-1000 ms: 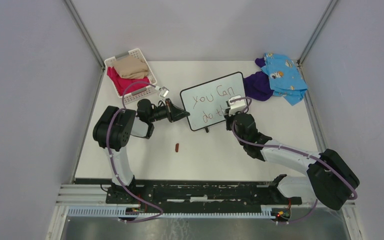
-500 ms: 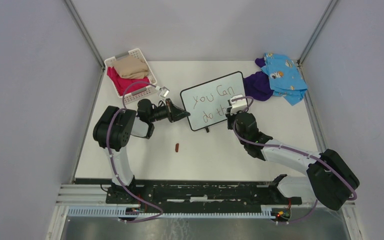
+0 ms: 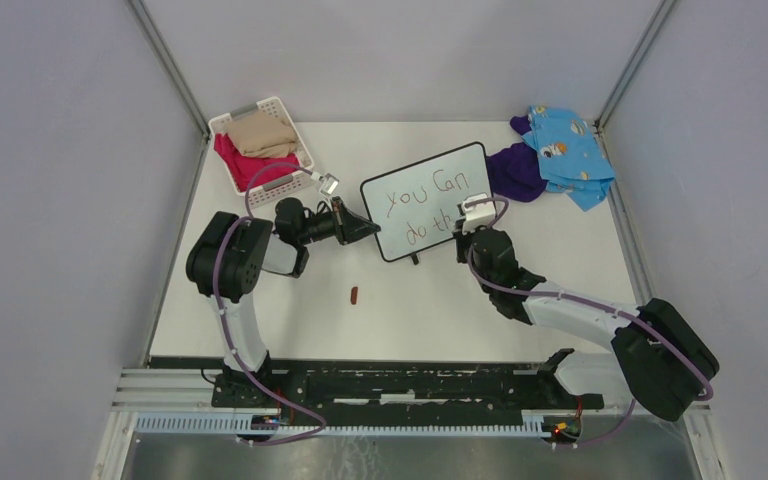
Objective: Write a sentence on the whiteboard
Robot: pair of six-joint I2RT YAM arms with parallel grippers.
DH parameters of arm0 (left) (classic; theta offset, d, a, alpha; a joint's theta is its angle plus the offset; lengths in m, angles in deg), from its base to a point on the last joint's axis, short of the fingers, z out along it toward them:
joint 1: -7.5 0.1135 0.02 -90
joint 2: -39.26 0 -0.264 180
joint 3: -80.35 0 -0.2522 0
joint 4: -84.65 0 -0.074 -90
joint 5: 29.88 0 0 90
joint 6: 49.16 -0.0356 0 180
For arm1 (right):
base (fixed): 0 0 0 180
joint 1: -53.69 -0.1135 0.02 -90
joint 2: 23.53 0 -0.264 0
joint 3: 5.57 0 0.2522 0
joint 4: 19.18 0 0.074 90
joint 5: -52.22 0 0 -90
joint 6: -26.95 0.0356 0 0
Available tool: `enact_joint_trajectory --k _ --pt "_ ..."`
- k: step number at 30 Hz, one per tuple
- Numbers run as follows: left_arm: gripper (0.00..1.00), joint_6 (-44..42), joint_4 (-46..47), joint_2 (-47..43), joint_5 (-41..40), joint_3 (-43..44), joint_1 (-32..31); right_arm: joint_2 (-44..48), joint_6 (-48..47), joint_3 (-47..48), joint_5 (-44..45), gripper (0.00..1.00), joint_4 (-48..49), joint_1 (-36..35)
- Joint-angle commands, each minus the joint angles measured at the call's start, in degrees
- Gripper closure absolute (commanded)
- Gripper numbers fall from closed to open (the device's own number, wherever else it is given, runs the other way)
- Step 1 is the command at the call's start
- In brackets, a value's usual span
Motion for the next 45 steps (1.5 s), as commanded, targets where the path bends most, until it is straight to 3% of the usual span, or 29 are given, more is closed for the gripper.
enact_joint_trajectory --k 1,22,33,45 --pt "0.88 -2.70 -6.36 0.47 -0.67 -0.39 -0.41 0.43 1.37 -1.36 0.38 1.00 0.72 0.54" --pt "0.88 -2.81 -6.54 0.38 -0.71 -0.38 -0.52 5.18 1.76 0.48 0.95 1.00 -0.45 0.68" --pt "0.88 -3.08 -6.98 0.41 -0.76 -0.24 -0.53 3.00 1.42 4.85 0.18 1.00 -0.16 1.18" --pt "0.88 -3.25 -7.33 0.49 -0.71 -0.25 -0.52 2.82 1.94 2.35 0.22 1.00 0.32 1.67"
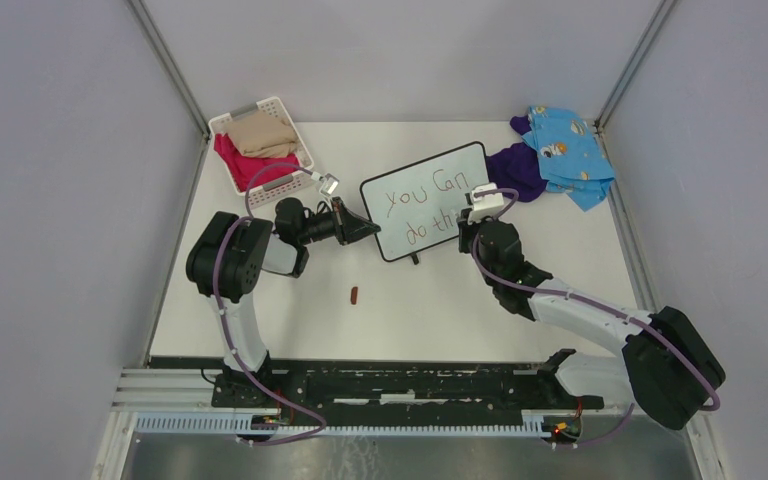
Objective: Write a sentence on the whiteboard
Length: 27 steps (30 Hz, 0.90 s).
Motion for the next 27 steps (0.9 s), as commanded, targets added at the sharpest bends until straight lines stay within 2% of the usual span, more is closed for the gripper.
enact_joint_trajectory --k 1,27 --pt "0.88 -3.17 -7.09 0.63 -0.80 -0.23 -0.46 0.09 0.70 -0.39 0.39 1.00 2.20 0.32" --pt "0.88 -3.15 -7.18 0.49 -0.80 -0.20 -0.46 -2.91 1.07 -2.42 0.19 1.00 2.82 1.11"
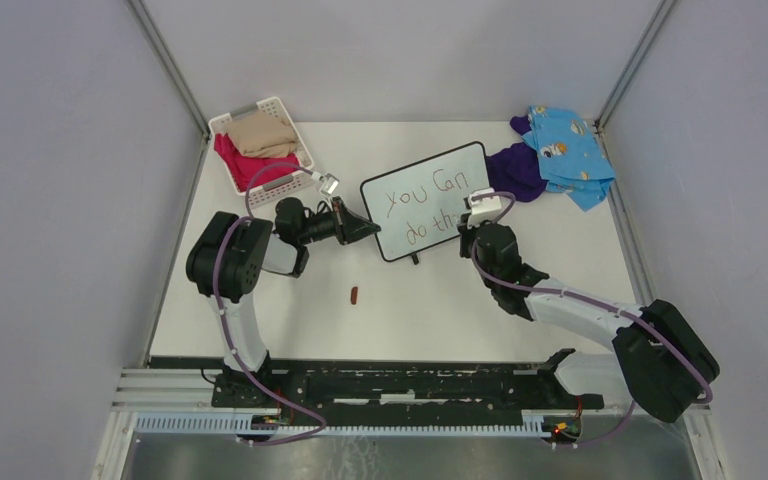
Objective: Write a sentence on the whiteboard
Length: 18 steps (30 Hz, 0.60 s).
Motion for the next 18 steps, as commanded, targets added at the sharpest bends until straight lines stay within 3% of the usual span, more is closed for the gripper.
enact_joint_trajectory --k 1,18 --pt "0.88 -3.14 -7.02 0.63 -0.74 -0.30 -0.46 -0.44 1.11 -1.22 0.30 1.00 2.30 0.36" --pt "0.88 -3.06 -7.02 0.47 -0.88 -0.33 -0.54 0.70 1.95 -3.61 0.65 1.00 2.03 0.40"
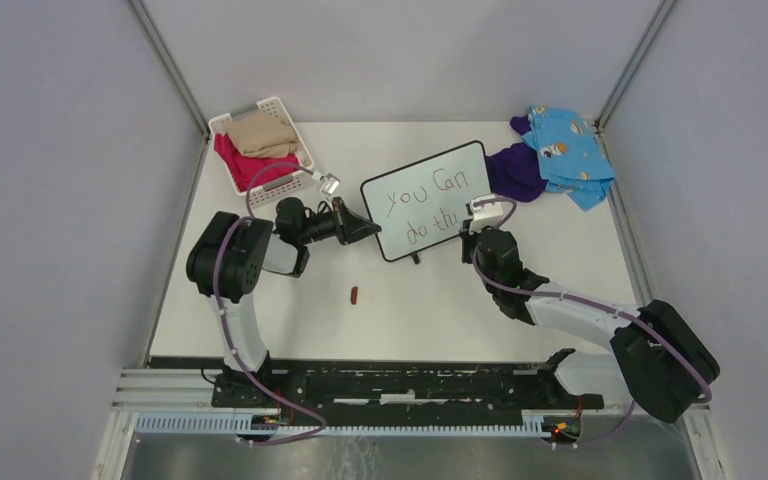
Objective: Write a sentence on the whiteboard
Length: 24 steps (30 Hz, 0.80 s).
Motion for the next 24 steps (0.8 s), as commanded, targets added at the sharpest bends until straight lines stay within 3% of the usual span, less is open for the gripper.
enact_joint_trajectory --k 1,11,24 --pt "0.88 -3.06 -6.85 0.45 -0.83 -0.43 -0.35 0.77 1.03 -0.70 0.47 1.00 0.76 0.41" --pt "0.88 -3.06 -6.94 0.49 -0.84 -0.29 -0.35 4.79 0.75 1.96 -0.18 1.00 -0.32 0.41" --pt "0.88 -3.39 -7.41 0.49 -0.87 -0.22 -0.35 2.01 -0.04 6.43 -0.81 1.00 0.24 0.35"
